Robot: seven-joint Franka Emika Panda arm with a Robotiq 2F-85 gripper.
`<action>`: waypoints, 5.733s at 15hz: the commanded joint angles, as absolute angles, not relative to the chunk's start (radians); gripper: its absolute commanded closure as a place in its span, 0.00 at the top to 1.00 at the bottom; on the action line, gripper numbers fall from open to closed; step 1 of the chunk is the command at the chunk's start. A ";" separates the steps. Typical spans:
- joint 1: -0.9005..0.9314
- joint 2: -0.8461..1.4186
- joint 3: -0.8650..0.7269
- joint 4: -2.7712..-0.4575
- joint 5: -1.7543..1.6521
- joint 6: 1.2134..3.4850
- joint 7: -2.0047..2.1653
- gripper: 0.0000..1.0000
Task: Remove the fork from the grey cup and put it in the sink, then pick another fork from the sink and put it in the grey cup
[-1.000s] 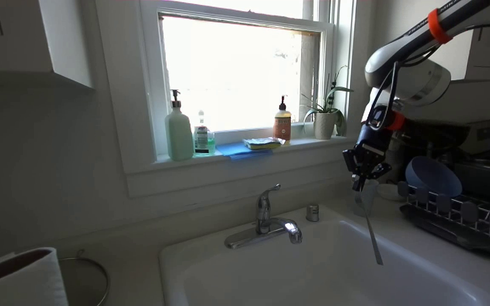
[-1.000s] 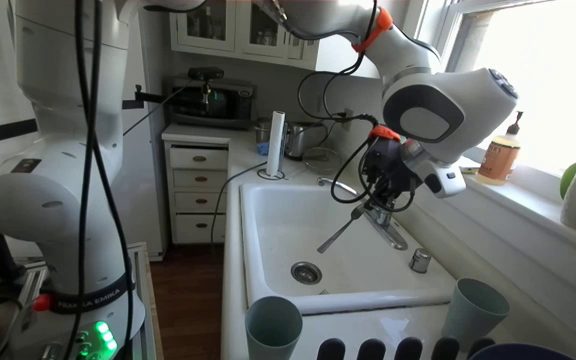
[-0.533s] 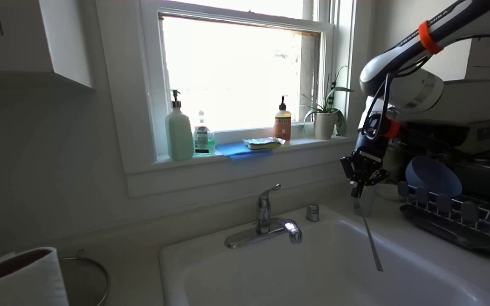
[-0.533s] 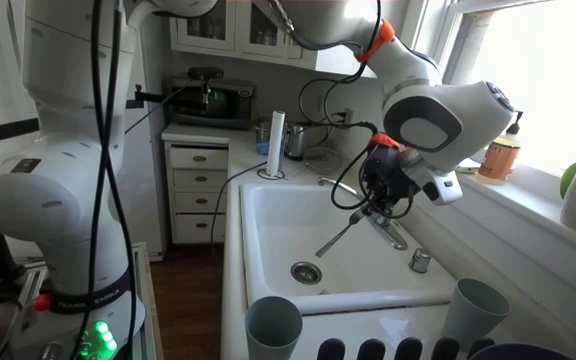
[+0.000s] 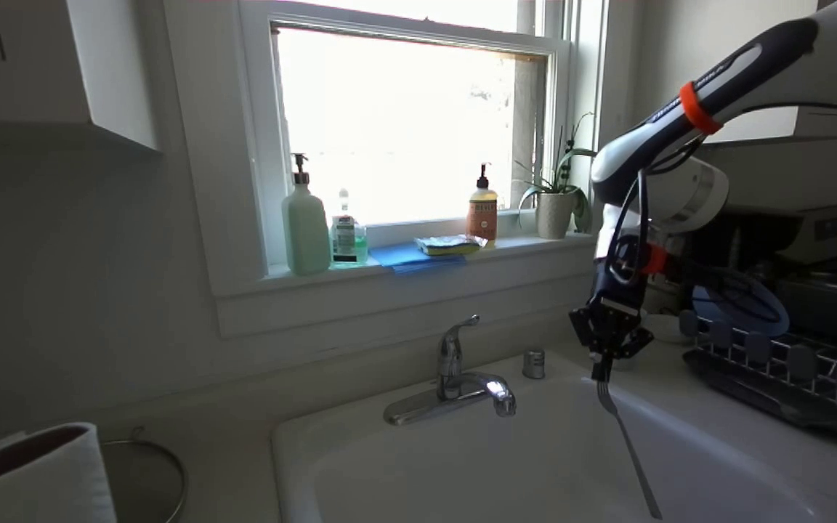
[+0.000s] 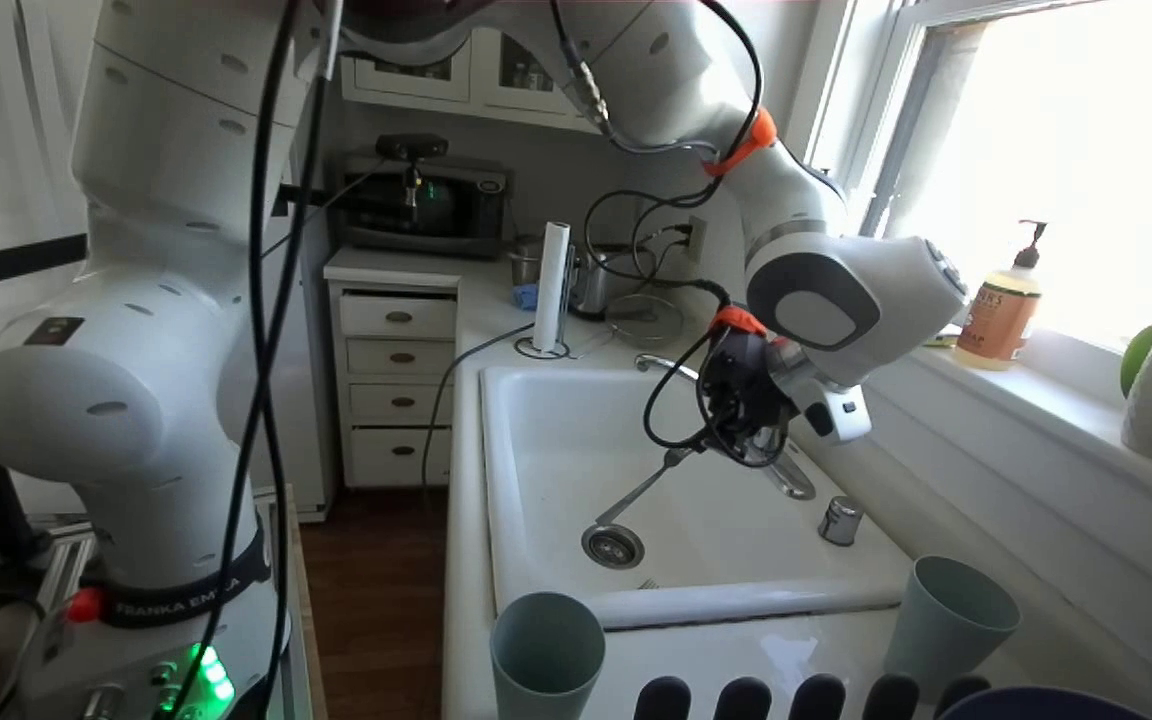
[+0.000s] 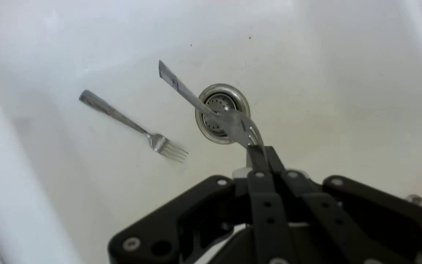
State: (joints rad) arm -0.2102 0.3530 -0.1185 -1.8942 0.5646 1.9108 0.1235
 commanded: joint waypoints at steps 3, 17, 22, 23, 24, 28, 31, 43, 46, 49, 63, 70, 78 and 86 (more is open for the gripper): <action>-0.217 0.534 -0.079 -1.815 0.619 1.906 0.097 0.01; -0.181 0.823 -0.001 -1.672 0.592 2.101 0.075 0.01; -0.164 0.875 -0.001 -1.624 0.571 2.161 0.087 0.01; -0.164 0.885 -0.001 -1.614 0.569 2.164 0.091 0.02; -0.164 0.894 -0.001 -1.606 0.567 2.166 0.095 0.11; -0.162 0.938 0.003 -1.576 0.559 2.199 0.101 0.10; -0.163 0.966 0.005 -1.554 0.541 2.200 0.104 0.00; -0.063 0.979 -0.083 -1.486 0.286 2.102 0.316 0.83; -0.039 0.990 -0.108 -1.486 0.235 2.095 0.359 0.99; -0.026 0.997 -0.123 -1.489 0.207 2.096 0.392 1.00; -0.013 1.051 -0.137 -1.461 0.232 2.127 0.588 0.69; -0.023 1.059 -0.123 -1.440 0.241 2.120 0.636 0.67; -0.031 1.060 -0.102 -1.436 0.257 2.070 0.632 0.42; -0.036 1.054 -0.105 -1.418 0.255 2.028 0.635 0.00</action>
State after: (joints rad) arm -0.0260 1.0406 -0.1077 -1.4569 0.2399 2.0647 0.6225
